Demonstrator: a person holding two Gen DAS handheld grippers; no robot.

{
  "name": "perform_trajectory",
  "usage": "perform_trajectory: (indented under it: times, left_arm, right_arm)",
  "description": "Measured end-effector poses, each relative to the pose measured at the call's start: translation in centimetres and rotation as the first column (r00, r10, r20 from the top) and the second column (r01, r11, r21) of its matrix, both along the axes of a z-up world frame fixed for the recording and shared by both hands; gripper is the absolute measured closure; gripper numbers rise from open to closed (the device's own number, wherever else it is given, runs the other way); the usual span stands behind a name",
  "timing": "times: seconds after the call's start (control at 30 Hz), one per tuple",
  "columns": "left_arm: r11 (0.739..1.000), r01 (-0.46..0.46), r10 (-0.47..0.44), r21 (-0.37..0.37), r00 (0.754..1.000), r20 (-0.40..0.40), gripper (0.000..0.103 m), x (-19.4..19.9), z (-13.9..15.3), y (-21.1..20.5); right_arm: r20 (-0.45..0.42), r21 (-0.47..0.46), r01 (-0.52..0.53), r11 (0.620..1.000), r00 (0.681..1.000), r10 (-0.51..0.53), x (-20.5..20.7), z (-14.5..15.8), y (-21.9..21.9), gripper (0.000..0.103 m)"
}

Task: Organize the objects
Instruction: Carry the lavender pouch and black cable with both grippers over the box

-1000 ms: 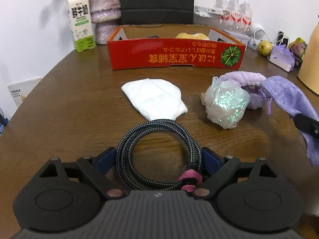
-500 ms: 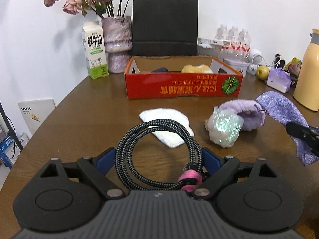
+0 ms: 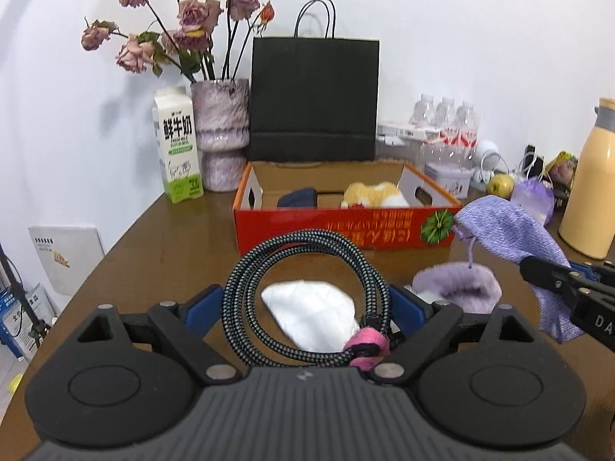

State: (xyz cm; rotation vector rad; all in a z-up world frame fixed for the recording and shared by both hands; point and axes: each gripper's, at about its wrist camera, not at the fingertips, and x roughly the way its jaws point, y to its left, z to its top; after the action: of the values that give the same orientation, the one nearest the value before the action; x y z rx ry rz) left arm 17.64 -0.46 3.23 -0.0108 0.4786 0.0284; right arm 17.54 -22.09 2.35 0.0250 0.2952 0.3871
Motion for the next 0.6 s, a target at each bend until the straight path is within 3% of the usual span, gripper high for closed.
perform_trajectory:
  times: [0.6]
  left_arm:
    - [0.999, -0.025, 0.029, -0.045, 0.996, 0.081, 0.012, 5.7, 2.4, 0.2]
  right_arm:
    - [0.016, -0.036, 0.015, 0.999, 1.0, -0.014, 6.3, 2.7, 3.5, 0.09]
